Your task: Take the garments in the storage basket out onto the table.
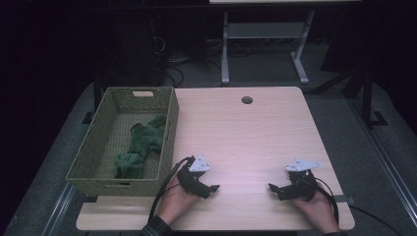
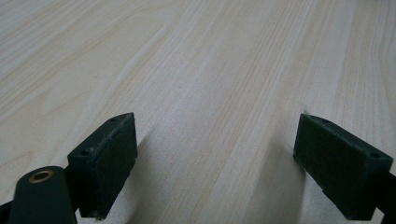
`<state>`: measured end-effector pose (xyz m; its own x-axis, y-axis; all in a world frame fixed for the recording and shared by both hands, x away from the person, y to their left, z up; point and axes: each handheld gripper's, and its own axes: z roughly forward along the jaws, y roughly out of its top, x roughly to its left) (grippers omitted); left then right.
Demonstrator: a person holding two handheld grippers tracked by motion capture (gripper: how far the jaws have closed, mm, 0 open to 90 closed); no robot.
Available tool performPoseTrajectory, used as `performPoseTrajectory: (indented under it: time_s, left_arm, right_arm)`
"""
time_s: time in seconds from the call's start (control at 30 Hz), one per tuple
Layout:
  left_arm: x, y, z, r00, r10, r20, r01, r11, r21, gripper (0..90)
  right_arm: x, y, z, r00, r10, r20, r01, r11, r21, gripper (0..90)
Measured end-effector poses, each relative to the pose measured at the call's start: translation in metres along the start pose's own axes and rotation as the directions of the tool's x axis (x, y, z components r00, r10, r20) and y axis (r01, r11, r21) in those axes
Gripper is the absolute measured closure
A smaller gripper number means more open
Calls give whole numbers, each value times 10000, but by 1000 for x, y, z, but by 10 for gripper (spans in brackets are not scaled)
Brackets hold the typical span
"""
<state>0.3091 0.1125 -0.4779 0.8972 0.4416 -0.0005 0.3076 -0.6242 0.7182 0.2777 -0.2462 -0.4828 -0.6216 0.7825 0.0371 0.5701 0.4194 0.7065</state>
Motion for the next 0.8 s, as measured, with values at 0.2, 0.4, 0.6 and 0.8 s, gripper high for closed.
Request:
performPoseTrajectory:
  time_s: [0.2,0.4,0.6,0.8]
  left_arm:
    - [-3,1,1,9998,-153,-140,153,9999,1,121]
    - [-4,2,2,9997,-186,-174,186,9998,7,120]
    - [-7,3,4,10000,-68,-44,68,10000,-56,120]
    - [-7,10,9,9996,233,168,-235,9997,73,131]
  right_arm:
    - [0,0,0,10000,-24,-1,24,10000,3,25]
    - [0,0,-1,10000,-18,-28,18,10000,29,25]
    - [0,0,-1,10000,-8,-30,8,10000,15,25]
    - [0,0,-1,10000,-11,-26,11,10000,20,25]
